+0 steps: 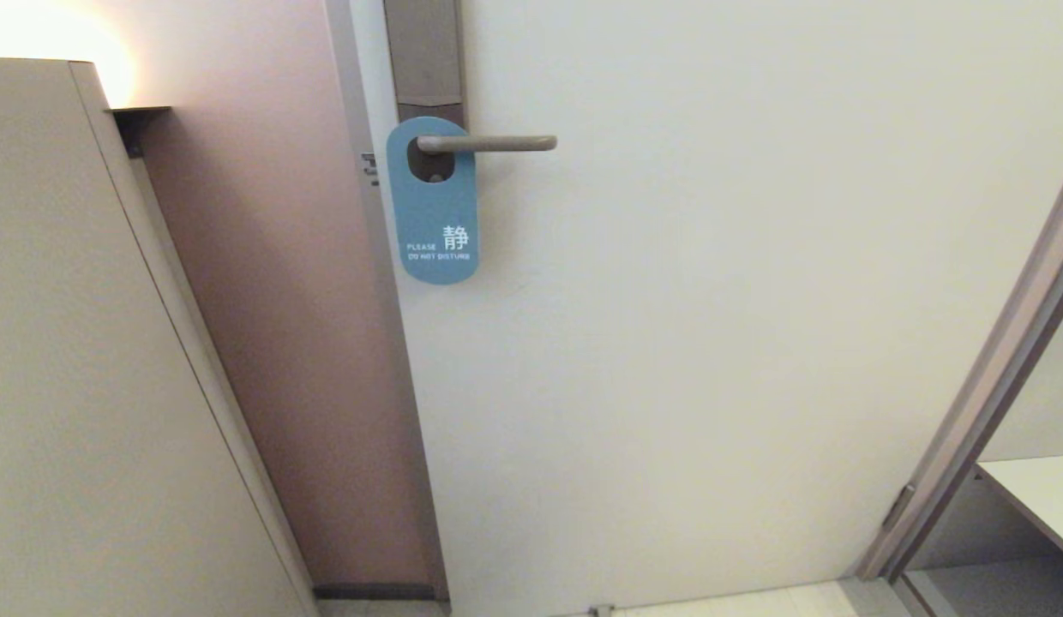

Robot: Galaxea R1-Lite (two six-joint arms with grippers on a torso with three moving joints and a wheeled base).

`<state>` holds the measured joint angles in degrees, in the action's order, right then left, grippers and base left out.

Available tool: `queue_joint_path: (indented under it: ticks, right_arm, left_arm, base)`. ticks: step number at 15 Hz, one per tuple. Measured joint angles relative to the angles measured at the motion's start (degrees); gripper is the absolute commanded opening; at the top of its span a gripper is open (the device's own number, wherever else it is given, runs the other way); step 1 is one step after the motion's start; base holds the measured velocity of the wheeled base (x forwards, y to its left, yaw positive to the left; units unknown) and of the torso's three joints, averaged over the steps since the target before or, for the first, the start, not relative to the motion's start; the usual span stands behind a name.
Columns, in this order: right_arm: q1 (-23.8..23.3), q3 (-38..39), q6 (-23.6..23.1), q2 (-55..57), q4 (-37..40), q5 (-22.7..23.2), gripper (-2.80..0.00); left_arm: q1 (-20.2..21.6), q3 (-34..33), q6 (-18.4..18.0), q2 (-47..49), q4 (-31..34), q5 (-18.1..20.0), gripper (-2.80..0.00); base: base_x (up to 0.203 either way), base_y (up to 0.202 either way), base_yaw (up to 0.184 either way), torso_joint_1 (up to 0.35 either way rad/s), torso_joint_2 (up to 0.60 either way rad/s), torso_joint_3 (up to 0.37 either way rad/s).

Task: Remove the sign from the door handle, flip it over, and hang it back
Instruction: Take down the sign

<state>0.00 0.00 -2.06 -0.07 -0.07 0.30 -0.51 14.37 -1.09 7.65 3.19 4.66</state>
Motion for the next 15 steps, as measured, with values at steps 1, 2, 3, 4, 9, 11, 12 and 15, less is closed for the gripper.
queue_joint_path:
  ticks: [1,2,3,4,9,11,12,15]
  right_arm:
    - [0.0,0.0,0.0,0.0,0.0,0.0,-2.8]
    - [0.0,0.0,0.0,0.0,0.0,0.0,-2.8]
    - [0.0,0.0,0.0,0.0,0.0,0.0,-2.8]
    - [0.0,0.0,0.0,0.0,0.0,0.0,-2.8]
    - [0.0,0.0,0.0,0.0,0.0,0.0,-2.8]
    - [0.0,0.0,0.0,0.0,0.0,0.0,-2.8]
    - [0.0,0.0,0.0,0.0,0.0,0.0,-2.8]
    - [0.0,0.0,0.0,0.0,0.0,0.0,-2.8]
  left_arm:
    - [-0.3,2.2,0.3,2.9,0.0,0.0,-2.8]
    - [-0.7,5.3,0.9,6.9,-0.1,-0.1,-2.8]
    - [-0.9,7.8,1.3,10.4,-0.5,-0.1,-2.8]
    - [-1.1,10.2,1.7,14.4,-1.2,0.0,-2.8]
    - [-1.5,22.5,2.1,35.3,-8.3,0.4,-2.8]
    - [-1.6,28.4,2.3,43.4,-9.7,1.0,-2.8]
    - [-1.6,31.5,2.3,47.3,-10.4,2.0,-2.8]
    - [-1.7,38.6,2.3,56.9,-11.0,7.6,-2.8]
  base:
    - [0.0,0.0,0.0,0.0,0.0,0.0]
    - [0.0,0.0,0.0,0.0,0.0,0.0]
    - [0.0,0.0,0.0,0.0,0.0,0.0]
    - [0.0,0.0,0.0,0.0,0.0,0.0]
    - [0.0,0.0,0.0,0.0,0.0,0.0]
    - [0.0,0.0,0.0,0.0,0.0,0.0]
    - [0.0,0.0,0.0,0.0,0.0,0.0]
    - [0.0,0.0,0.0,0.0,0.0,0.0]
